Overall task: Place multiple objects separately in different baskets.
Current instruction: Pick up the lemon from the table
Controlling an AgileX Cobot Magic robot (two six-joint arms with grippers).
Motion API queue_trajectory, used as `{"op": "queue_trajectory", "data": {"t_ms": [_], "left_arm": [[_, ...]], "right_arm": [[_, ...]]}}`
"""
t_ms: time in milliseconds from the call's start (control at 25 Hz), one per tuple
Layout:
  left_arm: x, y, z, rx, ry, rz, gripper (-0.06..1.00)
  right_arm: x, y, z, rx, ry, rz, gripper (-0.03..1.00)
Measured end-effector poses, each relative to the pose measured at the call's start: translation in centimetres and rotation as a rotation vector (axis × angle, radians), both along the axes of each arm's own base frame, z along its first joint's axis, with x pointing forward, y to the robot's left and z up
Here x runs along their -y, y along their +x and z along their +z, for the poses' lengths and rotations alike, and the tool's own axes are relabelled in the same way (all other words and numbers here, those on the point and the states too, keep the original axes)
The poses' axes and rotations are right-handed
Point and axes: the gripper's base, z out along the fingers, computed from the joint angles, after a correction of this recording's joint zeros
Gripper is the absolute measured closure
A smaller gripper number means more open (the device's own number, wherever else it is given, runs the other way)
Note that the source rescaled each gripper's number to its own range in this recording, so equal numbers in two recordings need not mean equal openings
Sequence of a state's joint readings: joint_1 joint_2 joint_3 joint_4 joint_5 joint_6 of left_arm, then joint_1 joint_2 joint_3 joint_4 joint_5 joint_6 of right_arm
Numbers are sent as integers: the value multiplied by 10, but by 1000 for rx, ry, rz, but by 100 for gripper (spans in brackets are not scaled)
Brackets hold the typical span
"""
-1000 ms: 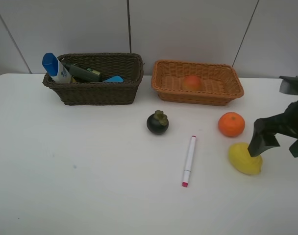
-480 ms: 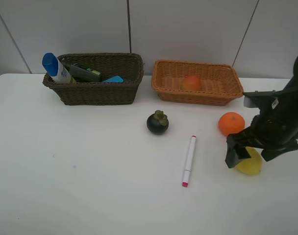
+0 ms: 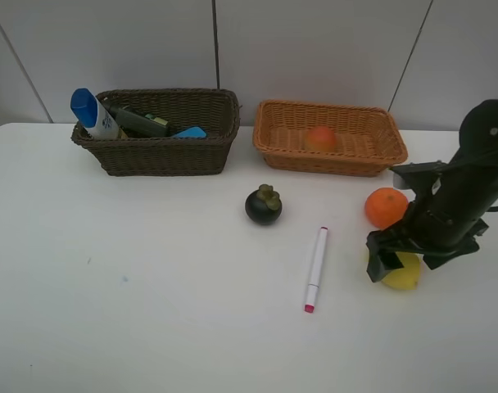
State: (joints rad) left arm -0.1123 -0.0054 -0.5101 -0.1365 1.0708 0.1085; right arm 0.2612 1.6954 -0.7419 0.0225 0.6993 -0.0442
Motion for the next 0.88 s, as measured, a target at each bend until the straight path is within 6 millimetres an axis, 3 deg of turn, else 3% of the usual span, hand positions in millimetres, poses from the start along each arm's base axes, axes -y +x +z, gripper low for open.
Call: {"op": "queue_trajectory", "data": {"t_ms": [480, 680, 760, 880], "left_arm": [[0, 0, 0, 0, 0, 0, 11], [0, 0, 0, 0, 0, 0, 11], [0, 0, 0, 0, 0, 0, 11], [0, 0, 0, 0, 0, 0, 11]], "right_arm": [[-1, 8, -30, -21, -21, -2, -3], [-1, 10, -31, -18, -24, 1, -1], [-1, 11, -31, -13, -28, 8, 7], [0, 11, -32, -5, -30, 15, 37]]}}
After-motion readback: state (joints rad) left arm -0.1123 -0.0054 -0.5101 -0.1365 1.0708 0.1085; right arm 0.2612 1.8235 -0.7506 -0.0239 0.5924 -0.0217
